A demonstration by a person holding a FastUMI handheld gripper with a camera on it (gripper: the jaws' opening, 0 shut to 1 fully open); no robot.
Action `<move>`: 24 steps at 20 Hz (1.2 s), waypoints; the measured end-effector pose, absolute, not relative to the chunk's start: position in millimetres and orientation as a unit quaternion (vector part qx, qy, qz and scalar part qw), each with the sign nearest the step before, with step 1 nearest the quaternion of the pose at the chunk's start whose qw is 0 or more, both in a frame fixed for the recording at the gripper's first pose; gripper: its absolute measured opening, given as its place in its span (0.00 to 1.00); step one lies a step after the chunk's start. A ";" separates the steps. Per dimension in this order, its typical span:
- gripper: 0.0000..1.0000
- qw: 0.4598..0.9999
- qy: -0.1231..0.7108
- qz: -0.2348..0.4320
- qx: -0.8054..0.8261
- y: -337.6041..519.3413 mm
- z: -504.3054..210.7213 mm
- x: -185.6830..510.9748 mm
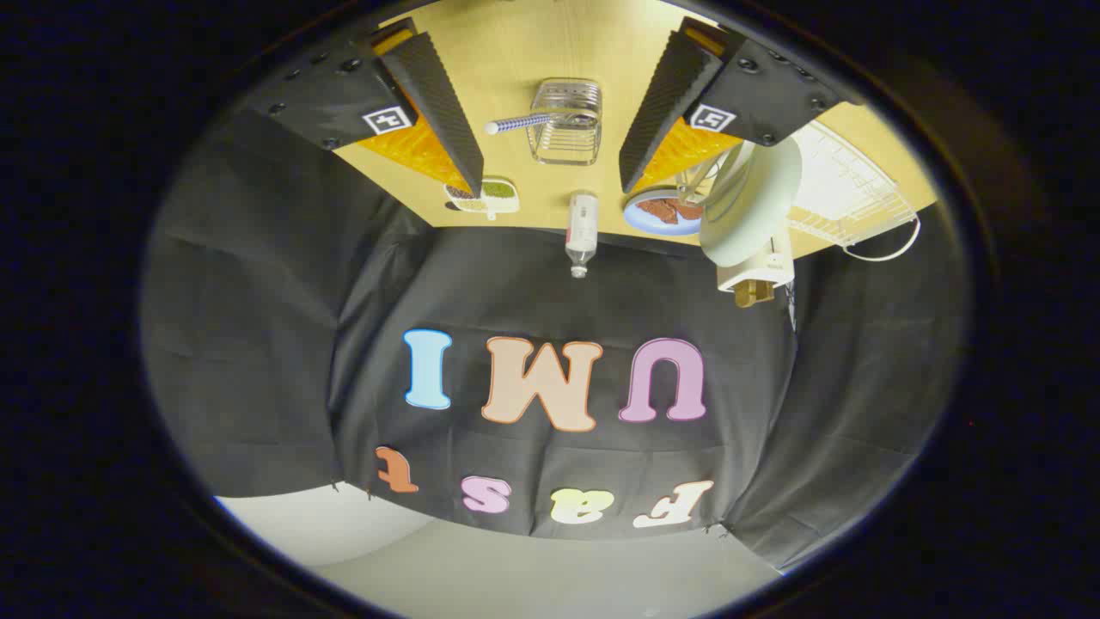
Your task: Take the plate from the dish rack, then take the spoon from the basket and place it into the plate.
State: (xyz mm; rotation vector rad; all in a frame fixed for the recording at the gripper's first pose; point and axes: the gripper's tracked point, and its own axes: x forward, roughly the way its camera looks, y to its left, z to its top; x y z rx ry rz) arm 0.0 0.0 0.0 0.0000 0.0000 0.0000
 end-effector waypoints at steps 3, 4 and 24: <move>1.00 1.000 0.006 -0.010 -0.010 -1.3 -1.5 0.0; 1.00 1.000 0.008 -0.011 -0.013 -0.1 -2.0 0.2; 1.00 0.998 0.045 -0.040 -0.021 29.2 18.4 3.5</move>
